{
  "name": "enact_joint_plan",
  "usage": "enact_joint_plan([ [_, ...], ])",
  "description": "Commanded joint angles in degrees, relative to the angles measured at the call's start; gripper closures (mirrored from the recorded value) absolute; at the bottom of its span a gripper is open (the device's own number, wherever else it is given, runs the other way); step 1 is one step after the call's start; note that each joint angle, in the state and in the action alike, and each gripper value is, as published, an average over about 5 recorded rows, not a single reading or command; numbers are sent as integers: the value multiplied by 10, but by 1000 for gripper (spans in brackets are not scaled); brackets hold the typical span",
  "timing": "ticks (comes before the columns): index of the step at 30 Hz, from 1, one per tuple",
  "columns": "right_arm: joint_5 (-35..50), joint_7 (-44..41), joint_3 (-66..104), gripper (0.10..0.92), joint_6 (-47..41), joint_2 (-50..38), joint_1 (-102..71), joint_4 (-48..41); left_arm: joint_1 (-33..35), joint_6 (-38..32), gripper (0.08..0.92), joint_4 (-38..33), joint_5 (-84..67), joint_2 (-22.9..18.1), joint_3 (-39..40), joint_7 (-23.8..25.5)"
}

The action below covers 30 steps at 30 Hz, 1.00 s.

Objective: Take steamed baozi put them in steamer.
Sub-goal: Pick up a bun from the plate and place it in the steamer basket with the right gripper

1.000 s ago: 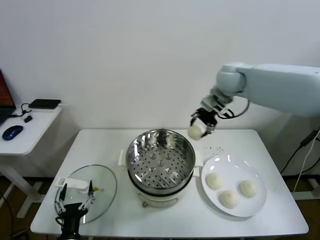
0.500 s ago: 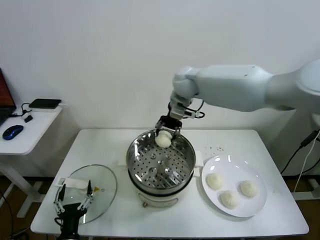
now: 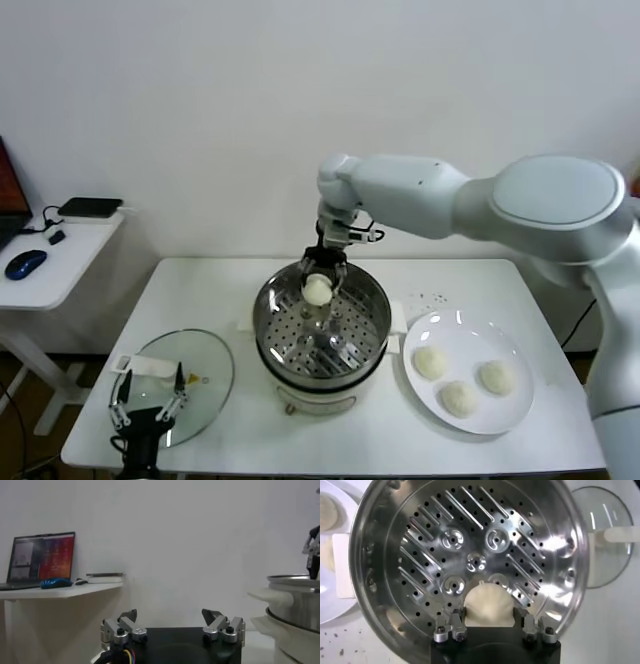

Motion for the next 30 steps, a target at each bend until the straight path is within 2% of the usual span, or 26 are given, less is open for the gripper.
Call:
enact_joint_plan([
  [1,-14,-5,1,389,28,20,-24,-38,-1,-2,177,4,2,-7,1,0],
  [10,-17,-17,-1,373,28,28,-29,-48,-4,-3,177,9,2,-7,1,0],
  [17,10,-22,-7,227,28,30,-16,-50,-5,-2,177,9,1,-4,0,0],
  [24,103,-49,-40,203,28,7,38,-15,-2,-1,177,4,4,-3,0,2],
  [27,198,-64,-70,202,18,-22,84,29,2,-1,177,0,5,-3,1,1],
  [30,302,-74,-127,203,-33,-58,145,93,5,0,177,-4,8,-3,2,1],
])
